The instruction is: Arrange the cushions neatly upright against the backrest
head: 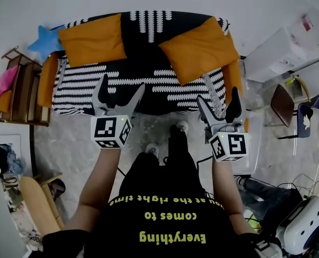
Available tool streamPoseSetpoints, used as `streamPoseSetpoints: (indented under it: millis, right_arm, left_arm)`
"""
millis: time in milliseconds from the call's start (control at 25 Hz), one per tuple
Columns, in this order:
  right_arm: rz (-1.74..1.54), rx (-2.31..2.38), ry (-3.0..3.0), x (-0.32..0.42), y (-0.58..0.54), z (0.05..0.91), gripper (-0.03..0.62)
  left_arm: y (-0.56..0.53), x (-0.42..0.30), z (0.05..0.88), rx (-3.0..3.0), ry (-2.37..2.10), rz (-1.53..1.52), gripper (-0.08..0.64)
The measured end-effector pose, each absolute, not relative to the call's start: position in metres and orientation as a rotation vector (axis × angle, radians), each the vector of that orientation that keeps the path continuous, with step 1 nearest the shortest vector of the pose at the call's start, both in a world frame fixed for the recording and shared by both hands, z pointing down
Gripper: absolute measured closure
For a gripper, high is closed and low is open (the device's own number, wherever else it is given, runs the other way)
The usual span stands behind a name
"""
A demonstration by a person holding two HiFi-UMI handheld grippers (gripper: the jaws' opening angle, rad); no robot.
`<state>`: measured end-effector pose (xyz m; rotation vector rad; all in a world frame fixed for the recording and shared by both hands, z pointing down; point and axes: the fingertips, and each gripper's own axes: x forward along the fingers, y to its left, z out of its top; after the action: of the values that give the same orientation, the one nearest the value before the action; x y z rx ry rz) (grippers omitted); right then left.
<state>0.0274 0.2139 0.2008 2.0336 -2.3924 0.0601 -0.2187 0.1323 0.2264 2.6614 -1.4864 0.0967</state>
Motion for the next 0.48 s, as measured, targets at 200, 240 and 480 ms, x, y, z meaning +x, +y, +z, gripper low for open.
streamPoseSetpoints:
  millis: [200,240,480]
  right_arm:
    - [0.087,1.983,-2.439,0.068,0.159,0.205,0.084]
    - [0.090,1.966,-2.451,0.076,0.147,0.205,0.084]
    - [0.090,1.872,-2.519,0.130,0.079,0.201,0.084]
  left_arm:
    - [0.086,-0.192,0.230,2.604,-1.565,0.103,0.064]
    - [0.077,-0.185,0.230,2.592,-1.583,0.103,0.064]
    - [0.026,-0.145,0.235,2.533,-1.667,0.130,0.064]
